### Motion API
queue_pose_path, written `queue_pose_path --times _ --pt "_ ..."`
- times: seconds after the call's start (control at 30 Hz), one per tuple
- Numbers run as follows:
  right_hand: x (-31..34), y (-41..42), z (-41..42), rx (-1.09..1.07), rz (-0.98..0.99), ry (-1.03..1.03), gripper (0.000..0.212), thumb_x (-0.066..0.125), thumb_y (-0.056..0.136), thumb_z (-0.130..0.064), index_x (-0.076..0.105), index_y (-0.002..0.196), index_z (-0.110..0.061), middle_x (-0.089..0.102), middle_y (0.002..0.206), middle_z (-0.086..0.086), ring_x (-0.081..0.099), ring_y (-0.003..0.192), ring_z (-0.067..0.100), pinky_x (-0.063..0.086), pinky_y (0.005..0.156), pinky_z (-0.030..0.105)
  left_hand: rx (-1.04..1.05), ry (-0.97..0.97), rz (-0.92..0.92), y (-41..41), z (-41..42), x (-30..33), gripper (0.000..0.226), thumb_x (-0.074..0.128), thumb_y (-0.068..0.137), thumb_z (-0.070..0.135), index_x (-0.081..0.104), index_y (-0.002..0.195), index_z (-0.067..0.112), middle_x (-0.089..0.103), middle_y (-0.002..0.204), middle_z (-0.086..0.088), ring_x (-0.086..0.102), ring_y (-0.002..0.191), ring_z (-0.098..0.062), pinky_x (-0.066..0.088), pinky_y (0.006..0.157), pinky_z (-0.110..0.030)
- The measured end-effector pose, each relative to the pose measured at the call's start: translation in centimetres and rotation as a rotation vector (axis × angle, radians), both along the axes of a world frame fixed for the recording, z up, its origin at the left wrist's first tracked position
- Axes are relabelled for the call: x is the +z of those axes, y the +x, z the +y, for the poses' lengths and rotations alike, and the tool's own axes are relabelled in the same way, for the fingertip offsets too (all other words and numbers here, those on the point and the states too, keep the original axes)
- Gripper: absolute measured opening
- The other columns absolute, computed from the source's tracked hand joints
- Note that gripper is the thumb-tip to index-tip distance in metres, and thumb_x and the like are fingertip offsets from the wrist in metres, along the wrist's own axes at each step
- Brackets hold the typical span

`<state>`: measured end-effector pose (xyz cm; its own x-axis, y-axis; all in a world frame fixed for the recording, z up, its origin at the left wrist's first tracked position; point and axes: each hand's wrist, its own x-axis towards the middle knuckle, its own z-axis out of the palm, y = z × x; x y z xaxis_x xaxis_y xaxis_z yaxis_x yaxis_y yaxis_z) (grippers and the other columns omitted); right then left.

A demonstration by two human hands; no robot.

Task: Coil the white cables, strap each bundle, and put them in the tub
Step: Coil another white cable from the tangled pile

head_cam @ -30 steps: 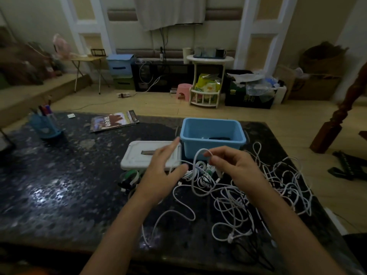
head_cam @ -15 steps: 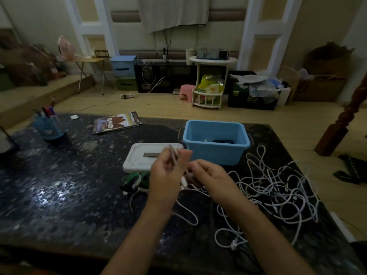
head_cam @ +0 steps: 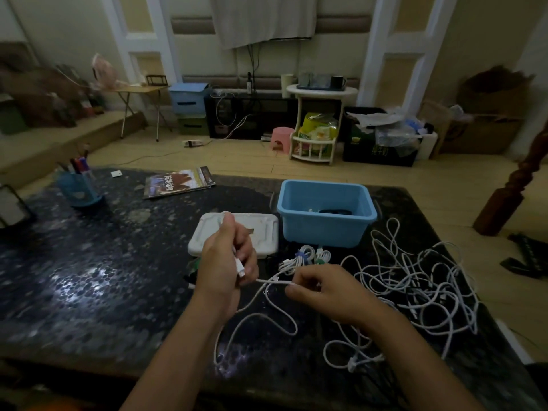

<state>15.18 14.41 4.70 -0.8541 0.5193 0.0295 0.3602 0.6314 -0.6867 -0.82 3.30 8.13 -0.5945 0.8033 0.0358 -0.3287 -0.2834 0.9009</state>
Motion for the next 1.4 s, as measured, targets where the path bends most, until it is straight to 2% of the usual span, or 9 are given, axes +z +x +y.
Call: queue_pose_path --times 0.2,0.4,0.7,0.77,0.83,0.9,0.97,1.1,1.4 --pt "1.0 1.0 0.8 -0.014 0.103 0.049 0.019 0.064 0.095 -0.036 0.064 0.078 -0.041 0.066 0.077 -0.021 0.062 0.077 0.000 0.049 0.072 0.027 -0.150 -0.202 0.180 -1.4 -0.7 -0.3 0.058 0.032 0.106 0.043 0.069 0.099 -0.001 0.034 0.058 -0.001 0.043 0.050 -0.016 0.039 0.046 -0.027" --pt "0.8 0.4 0.1 -0.077 0.150 0.150 0.003 0.069 0.091 -0.042 0.072 0.090 -0.041 0.070 0.087 -0.019 0.063 0.084 -0.001 0.052 0.078 0.028 -0.097 -0.235 0.217 0.0 -0.4 -0.7 0.045 0.035 0.104 0.045 0.056 0.086 0.008 0.027 0.055 0.003 0.026 0.043 -0.011 0.028 0.041 -0.023" --pt "0.6 0.5 0.3 -0.259 0.180 0.326 0.045 0.056 0.077 -0.074 0.058 0.069 -0.030 0.059 0.063 -0.013 0.056 0.063 0.005 0.044 0.057 0.029 -0.183 -0.310 0.551 3.1 0.0 -1.1 0.032 0.034 0.108 0.028 0.064 0.117 0.021 0.050 0.052 -0.003 0.043 0.039 -0.011 0.034 0.046 -0.034" --pt "0.5 0.6 0.4 -0.303 0.173 0.376 0.056 0.049 0.071 -0.082 0.053 0.063 -0.027 0.053 0.058 -0.011 0.052 0.058 0.005 0.040 0.054 0.029 -0.215 -0.334 0.558 3.8 0.0 -0.8 0.036 0.033 0.108 0.031 0.063 0.126 0.022 0.060 0.086 0.002 0.060 0.075 -0.024 0.042 0.065 -0.055" --pt "0.5 0.7 0.5 -0.316 0.193 0.379 0.055 0.052 0.071 -0.082 0.047 0.058 -0.028 0.048 0.056 -0.012 0.049 0.055 0.004 0.037 0.053 0.029 -0.233 -0.374 0.523 4.2 0.0 -0.8 0.040 0.033 0.107 0.036 0.066 0.126 0.021 0.053 0.095 0.014 0.056 0.096 -0.010 0.041 0.087 -0.055" --pt "0.5 0.7 0.6 -0.321 0.223 0.357 0.049 0.061 0.072 -0.075 0.041 0.055 -0.033 0.045 0.054 -0.013 0.046 0.053 0.004 0.034 0.053 0.027 -0.213 -0.414 0.567 4.2 0.3 -1.3 0.042 0.035 0.106 0.040 0.072 0.113 0.023 0.072 0.076 0.008 0.068 0.076 0.001 0.053 0.076 -0.044" --pt "0.5 0.7 0.8 -0.319 0.239 0.341 0.048 0.068 0.072 -0.069 0.039 0.055 -0.035 0.044 0.053 -0.015 0.045 0.053 0.003 0.033 0.053 0.025 -0.189 -0.450 0.623 4.1 0.5 -1.5 0.044 0.036 0.106 0.039 0.074 0.093 0.021 0.061 0.050 0.018 0.054 0.049 0.008 0.041 0.055 -0.019" --pt "0.5 0.9 0.8 -0.284 0.227 0.300 0.047 0.069 0.073 -0.066 0.041 0.055 -0.034 0.047 0.053 -0.014 0.048 0.054 0.005 0.034 0.052 0.025 -0.223 -0.477 0.719 3.9 0.6 -2.0 0.061 0.035 0.107 0.037 0.060 0.056 0.015 0.050 0.043 0.007 0.043 0.042 -0.006 0.033 0.055 -0.027" --pt "0.6 1.6 1.6 -0.148 0.207 -0.214 0.034 0.049 0.102 -0.034 0.057 0.070 -0.023 0.056 0.067 -0.004 0.053 0.065 0.011 0.047 0.071 0.049 -0.009 -0.347 0.556 2.5 0.7 -1.7 0.042 0.035 0.107 0.031 0.053 0.078 0.006 0.037 0.048 0.011 0.038 0.046 -0.005 0.053 0.060 -0.034"
